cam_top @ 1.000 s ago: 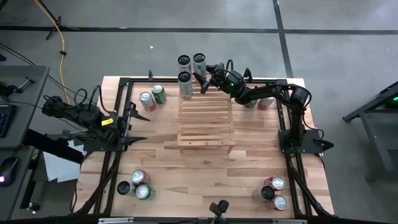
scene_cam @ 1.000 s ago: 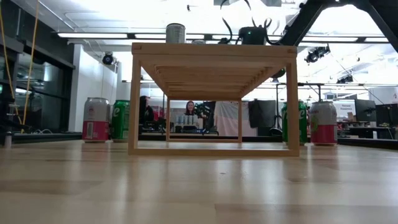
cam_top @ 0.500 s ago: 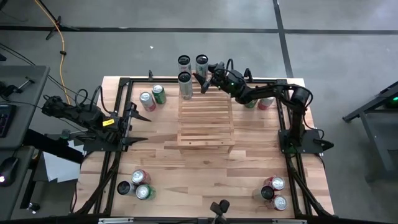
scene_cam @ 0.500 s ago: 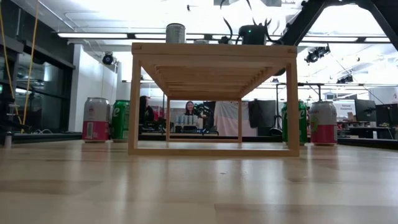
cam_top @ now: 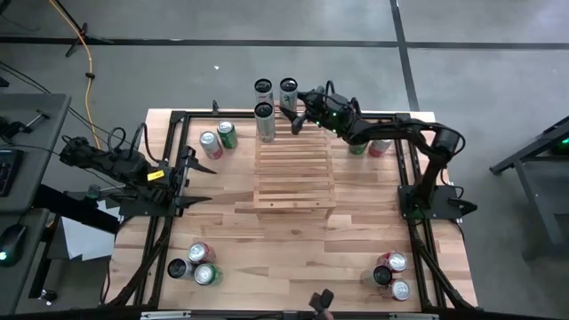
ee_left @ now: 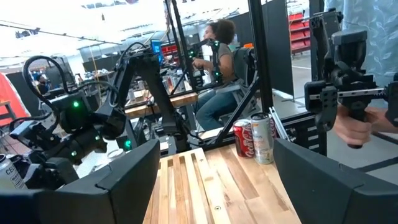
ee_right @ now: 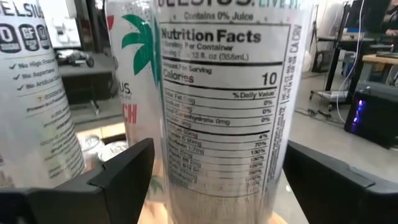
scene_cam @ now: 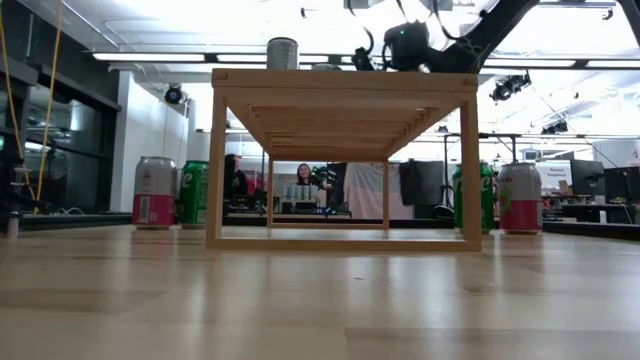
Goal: Place canned beverage on shelf
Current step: Put the top white pink soda can aligned with the other white pink soda can on the shelf
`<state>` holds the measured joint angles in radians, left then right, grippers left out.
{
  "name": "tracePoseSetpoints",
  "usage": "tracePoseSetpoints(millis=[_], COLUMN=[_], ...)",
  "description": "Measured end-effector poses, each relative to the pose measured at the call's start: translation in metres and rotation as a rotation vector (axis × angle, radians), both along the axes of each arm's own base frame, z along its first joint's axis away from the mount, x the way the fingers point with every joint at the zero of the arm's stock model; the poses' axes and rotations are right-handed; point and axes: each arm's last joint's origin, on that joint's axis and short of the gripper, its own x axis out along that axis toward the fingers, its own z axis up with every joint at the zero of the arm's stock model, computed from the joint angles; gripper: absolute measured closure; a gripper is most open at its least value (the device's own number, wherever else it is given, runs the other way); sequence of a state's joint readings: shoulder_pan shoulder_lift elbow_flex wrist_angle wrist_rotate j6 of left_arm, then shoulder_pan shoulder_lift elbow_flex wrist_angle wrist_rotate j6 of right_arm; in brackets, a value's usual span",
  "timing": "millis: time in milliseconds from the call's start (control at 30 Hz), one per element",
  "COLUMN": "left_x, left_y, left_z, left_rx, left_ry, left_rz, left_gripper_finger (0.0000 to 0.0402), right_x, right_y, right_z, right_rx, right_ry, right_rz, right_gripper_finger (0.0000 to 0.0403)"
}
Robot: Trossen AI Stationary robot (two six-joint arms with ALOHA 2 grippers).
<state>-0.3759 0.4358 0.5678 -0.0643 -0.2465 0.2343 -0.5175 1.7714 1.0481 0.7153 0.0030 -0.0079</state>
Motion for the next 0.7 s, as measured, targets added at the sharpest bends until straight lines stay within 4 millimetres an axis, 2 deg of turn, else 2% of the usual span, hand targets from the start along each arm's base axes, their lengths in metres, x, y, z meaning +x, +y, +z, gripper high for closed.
tracePoseSetpoints(millis=[700], left_x=[0.000], left_y=[0.000], left_z=[0.000], left_rx=[-0.006], left_ry=[0.000], left_rz=[0.000], left_gripper_finger=[0.0096], right_x=[-0.045], right_y=[0.030], right_z=[0.037], right_rx=[0.069], right_ry=[0.341], right_rz=[0.032], right_gripper_finger=[0.0078])
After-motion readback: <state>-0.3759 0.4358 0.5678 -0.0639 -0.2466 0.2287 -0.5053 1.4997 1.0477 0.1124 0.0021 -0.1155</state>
